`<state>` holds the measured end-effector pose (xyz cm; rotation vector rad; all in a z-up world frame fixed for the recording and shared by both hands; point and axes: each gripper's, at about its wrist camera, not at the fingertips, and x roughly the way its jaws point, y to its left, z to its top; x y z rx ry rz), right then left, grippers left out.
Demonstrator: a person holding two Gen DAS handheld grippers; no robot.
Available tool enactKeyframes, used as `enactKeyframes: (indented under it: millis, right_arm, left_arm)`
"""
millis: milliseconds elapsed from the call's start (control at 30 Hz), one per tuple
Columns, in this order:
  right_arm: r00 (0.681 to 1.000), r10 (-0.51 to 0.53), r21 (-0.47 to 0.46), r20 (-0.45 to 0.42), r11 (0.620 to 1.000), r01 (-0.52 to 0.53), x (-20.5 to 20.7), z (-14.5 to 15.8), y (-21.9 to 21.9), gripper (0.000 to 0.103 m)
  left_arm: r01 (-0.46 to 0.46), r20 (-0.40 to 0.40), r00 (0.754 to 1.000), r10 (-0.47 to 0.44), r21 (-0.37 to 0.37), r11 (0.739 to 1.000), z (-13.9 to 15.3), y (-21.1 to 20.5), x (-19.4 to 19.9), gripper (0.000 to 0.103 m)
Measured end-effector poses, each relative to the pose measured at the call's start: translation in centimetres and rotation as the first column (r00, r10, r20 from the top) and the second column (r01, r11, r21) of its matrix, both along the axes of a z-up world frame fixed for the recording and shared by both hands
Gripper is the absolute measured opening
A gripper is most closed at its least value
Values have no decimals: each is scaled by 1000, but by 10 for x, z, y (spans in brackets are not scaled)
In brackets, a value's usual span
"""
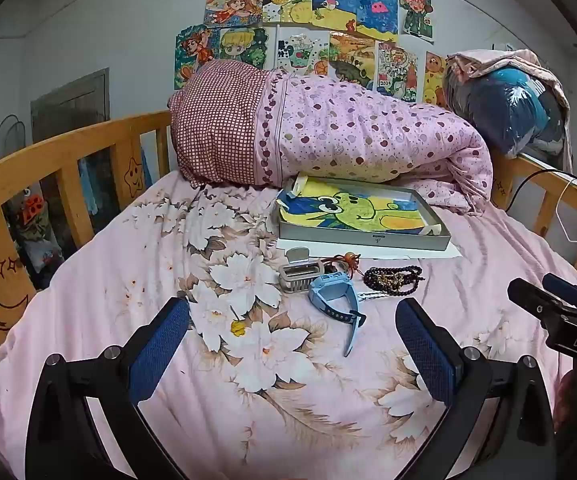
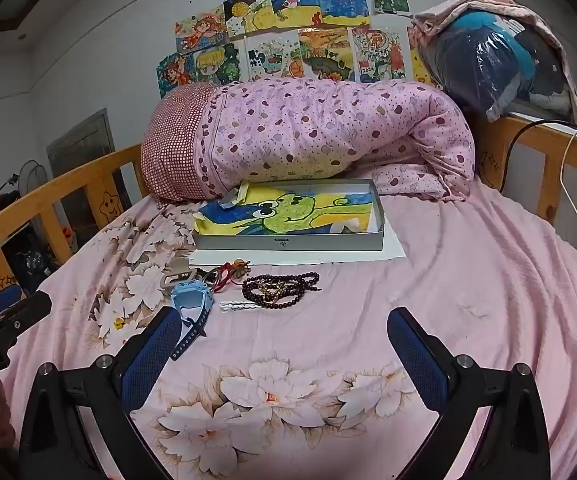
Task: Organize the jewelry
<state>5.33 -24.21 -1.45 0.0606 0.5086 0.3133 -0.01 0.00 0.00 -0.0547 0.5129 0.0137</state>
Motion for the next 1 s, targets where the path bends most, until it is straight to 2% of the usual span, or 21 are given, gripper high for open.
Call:
enactKeyframes:
  millis: [1000]
  right_arm:
    - [1000, -1, -6, -2, 1000, 1, 2, -1, 0, 103]
  left_arm:
    - [9, 1, 1000, -9, -3, 1000, 3, -7, -2, 101]
